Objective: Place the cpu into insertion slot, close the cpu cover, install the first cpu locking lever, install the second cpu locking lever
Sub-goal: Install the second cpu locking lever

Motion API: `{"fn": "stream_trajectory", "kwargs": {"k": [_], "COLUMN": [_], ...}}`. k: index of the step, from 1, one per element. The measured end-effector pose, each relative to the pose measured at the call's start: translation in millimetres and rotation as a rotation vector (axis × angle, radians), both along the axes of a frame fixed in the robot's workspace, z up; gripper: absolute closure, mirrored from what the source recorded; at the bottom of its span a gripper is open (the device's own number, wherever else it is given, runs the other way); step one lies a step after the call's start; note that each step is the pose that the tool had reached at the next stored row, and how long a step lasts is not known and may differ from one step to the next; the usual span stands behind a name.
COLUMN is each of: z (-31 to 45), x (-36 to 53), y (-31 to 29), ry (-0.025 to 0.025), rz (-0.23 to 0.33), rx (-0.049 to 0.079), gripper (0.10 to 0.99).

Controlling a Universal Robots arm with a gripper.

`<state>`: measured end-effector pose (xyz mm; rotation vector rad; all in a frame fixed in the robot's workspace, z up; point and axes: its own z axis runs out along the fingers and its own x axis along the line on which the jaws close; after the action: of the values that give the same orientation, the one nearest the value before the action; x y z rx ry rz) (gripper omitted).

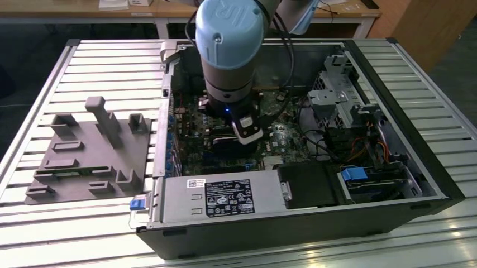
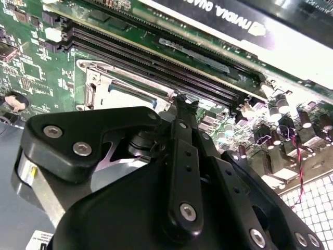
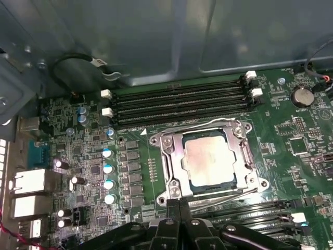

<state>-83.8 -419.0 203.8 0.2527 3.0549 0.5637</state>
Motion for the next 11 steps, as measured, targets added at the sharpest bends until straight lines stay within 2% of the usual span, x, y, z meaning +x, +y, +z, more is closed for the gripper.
{"fn": "stream_trajectory", "kwargs": {"k": [3,11], "z": [-2.1,-2.7], "x": [-1.4,-1.5], "y": [-1.9,-9.2], "ry": [-0.0012,-0.0013], "rz": [0.000,0.000], "rx": [0.019,0.021], "gripper": [0.980,0.980]}}
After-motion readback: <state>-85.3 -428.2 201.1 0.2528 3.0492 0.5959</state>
